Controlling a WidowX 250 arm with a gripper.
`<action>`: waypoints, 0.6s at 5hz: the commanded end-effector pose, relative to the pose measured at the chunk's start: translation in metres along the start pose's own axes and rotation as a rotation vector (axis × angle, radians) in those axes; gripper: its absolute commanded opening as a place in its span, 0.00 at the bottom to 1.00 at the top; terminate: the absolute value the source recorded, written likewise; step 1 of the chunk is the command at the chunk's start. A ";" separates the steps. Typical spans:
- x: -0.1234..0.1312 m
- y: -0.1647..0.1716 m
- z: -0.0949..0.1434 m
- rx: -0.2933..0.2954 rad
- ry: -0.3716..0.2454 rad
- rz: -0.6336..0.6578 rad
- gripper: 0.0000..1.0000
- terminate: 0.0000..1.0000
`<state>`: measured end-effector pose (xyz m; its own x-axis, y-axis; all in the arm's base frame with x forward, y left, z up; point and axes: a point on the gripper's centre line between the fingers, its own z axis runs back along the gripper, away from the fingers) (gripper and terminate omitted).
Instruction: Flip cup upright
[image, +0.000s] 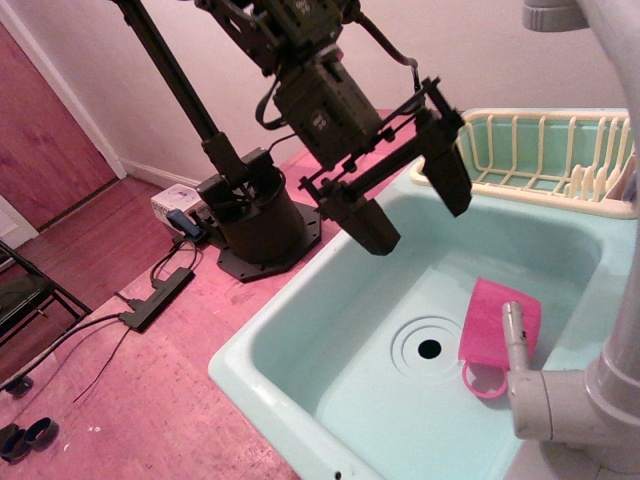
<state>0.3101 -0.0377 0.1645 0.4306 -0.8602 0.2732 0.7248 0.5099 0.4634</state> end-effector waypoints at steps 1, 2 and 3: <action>-0.006 0.001 -0.013 0.029 -0.016 -0.026 1.00 0.00; -0.015 0.005 -0.026 0.042 -0.021 -0.036 1.00 0.00; -0.012 0.020 -0.040 0.087 -0.031 -0.049 1.00 0.00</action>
<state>0.3443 -0.0201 0.1217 0.3833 -0.8842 0.2670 0.7107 0.4670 0.5261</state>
